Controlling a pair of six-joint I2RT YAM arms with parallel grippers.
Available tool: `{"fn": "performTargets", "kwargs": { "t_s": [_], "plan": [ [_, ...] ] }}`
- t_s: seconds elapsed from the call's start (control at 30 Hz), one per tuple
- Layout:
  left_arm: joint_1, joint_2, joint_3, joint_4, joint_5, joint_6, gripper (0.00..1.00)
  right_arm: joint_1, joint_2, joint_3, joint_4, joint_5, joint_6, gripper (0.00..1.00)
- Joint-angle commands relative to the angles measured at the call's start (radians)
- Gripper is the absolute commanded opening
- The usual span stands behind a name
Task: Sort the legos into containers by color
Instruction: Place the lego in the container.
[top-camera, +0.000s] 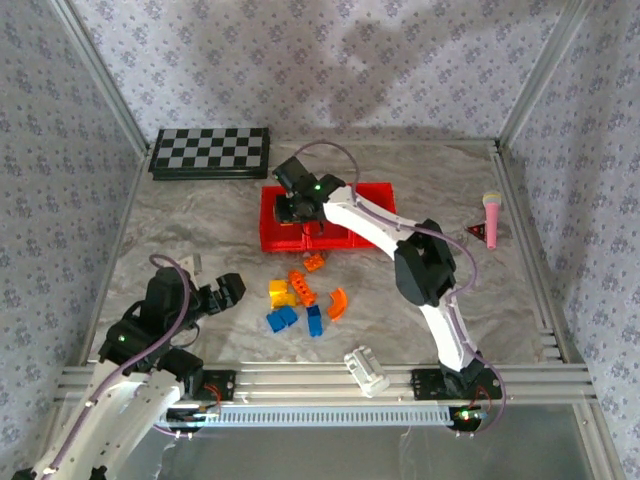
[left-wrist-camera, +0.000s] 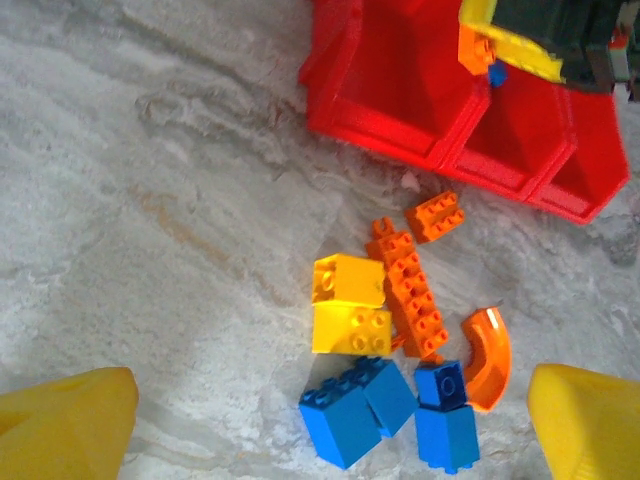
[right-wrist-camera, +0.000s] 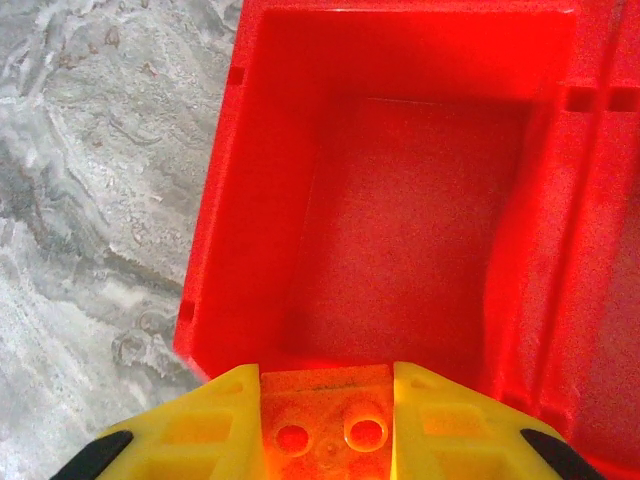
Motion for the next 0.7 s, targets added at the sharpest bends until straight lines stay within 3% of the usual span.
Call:
{"fn": "performTargets", "kwargs": {
  "t_s": [0.0,0.33,0.67],
  "plan": [
    [0.009,-0.004,-0.004,-0.015,0.014,-0.035,1.00,-0.025,0.056,0.075,0.022,-0.088,-0.028,0.28],
    [0.017,0.021,-0.007,0.000,0.011,-0.024,1.00,-0.056,0.176,0.163,0.072,-0.189,-0.014,0.37],
    [0.020,0.028,-0.009,0.007,0.020,-0.017,1.00,-0.041,0.180,0.217,0.004,-0.192,-0.025,0.57]
  ]
}}
